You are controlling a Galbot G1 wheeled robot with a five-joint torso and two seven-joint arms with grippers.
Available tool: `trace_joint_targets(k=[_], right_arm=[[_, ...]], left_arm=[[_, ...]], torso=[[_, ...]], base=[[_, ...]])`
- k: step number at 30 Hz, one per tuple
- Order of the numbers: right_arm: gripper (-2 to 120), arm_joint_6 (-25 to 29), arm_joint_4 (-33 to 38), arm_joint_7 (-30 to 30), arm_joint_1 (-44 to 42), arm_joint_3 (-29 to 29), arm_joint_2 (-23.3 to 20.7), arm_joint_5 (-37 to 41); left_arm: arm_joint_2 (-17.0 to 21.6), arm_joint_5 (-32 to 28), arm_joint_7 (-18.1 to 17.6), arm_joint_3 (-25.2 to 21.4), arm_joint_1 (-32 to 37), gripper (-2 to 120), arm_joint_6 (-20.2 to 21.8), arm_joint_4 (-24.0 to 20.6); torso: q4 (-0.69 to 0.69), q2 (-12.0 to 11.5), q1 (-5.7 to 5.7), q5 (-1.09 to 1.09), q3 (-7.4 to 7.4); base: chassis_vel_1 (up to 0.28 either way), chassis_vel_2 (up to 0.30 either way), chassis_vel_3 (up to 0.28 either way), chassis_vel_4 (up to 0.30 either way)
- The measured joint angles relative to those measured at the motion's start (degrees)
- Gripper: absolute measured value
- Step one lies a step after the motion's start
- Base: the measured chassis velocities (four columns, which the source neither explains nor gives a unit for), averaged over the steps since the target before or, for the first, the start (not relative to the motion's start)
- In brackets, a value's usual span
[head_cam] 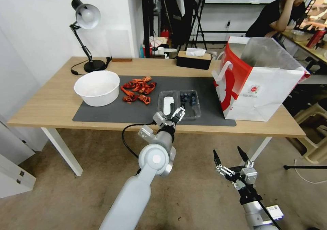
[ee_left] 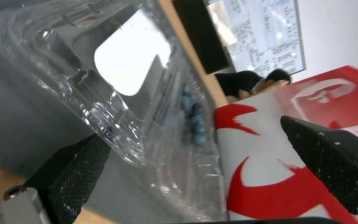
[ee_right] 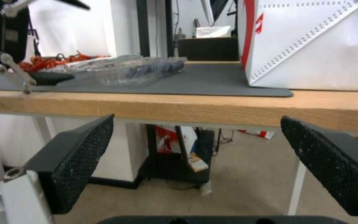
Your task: Close the takeout container lid, then place the container into the takeout bag.
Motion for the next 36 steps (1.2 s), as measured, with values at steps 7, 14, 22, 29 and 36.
trace_joint_targets(k=[7,14,22,29,36], right_arm=[[100,0.0,0.1,0.0,0.0,-0.2,0.1,-0.3],[100,0.0,0.7,0.0,-0.2,-0.2,0.1,-0.7],[100,0.1,1.4,0.1,-0.9,0.1,0.1,-0.9],[100,0.2,1.9,0.2,-1.3,0.4,0.1,-1.3],[100,0.3,2.3,0.2,-1.8,0.9,-0.2,-1.4]], left_arm=[[0.9,1.8,3.4,-0.1,1.5,100,-0.5,-1.9],[1.9,7.6,7.9,0.5,2.5,100,-0.9,-3.2],[3.1,11.5,13.8,1.3,3.6,100,-1.5,-3.6],[5.5,12.3,20.0,1.4,3.4,100,-1.4,-3.5],[8.1,12.5,22.5,2.4,1.7,100,-0.6,-2.3]], torso=[[0.00,0.0,-0.01,0.00,-0.01],[-0.01,0.0,-0.02,0.00,-0.01],[-0.01,0.0,-0.02,0.00,-0.01],[0.00,0.0,-0.02,0.00,-0.01],[-0.01,0.0,-0.02,0.00,-0.01]], base=[[0.000,0.000,0.000,0.000],[0.000,0.000,0.000,0.000],[0.000,0.000,0.000,0.000],[0.000,0.000,0.000,0.000],[0.000,0.000,0.000,0.000]])
